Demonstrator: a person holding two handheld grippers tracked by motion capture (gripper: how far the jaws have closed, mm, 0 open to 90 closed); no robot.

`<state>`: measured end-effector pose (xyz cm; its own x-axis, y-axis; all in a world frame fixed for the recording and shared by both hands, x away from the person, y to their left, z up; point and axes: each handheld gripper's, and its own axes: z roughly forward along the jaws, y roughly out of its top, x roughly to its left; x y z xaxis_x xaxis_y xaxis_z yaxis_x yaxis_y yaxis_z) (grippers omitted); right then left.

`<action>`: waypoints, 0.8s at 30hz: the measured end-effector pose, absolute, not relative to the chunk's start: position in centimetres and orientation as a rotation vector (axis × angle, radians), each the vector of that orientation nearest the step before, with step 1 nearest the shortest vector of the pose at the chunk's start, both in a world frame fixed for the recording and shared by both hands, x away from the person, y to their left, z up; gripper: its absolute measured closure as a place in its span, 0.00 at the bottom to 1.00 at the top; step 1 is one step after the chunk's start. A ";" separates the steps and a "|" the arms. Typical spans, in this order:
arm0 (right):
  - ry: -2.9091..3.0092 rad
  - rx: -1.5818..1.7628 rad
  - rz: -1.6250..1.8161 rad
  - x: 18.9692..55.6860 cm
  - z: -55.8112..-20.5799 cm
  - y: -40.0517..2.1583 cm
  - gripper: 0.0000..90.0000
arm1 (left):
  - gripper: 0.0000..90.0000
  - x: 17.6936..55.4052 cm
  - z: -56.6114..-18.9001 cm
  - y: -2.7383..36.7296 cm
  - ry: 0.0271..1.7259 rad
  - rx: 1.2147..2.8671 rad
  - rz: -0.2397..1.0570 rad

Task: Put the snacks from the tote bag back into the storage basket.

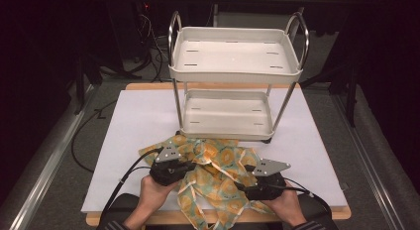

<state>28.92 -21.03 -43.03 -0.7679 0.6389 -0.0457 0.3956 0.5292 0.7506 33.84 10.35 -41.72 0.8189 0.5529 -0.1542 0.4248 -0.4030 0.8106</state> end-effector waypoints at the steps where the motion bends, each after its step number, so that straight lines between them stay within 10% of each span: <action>1: 2.457 0.866 1.080 28.9 -43.2 -21.0 0.37 | 0.97 33.9 -41.7 10.3 0.723 2.052 0.172; 7: 2.472 0.886 1.029 29.1 -43.8 -20.7 0.40 | 0.97 33.9 -41.5 10.7 0.721 2.043 0.182; 16: 2.465 0.897 1.067 29.0 -43.4 -21.0 0.88 | 0.95 33.7 -41.4 10.7 0.714 2.037 0.194; 24: 2.397 0.905 1.123 29.2 -42.4 -21.7 0.98 | 0.96 33.8 -40.9 11.6 0.717 2.004 0.224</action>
<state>29.18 -21.72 -42.37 -0.7381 0.6737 -0.0375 0.4025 0.4841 0.7769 33.84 11.59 -40.94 0.8105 0.5708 -0.1315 0.3949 -0.3667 0.8424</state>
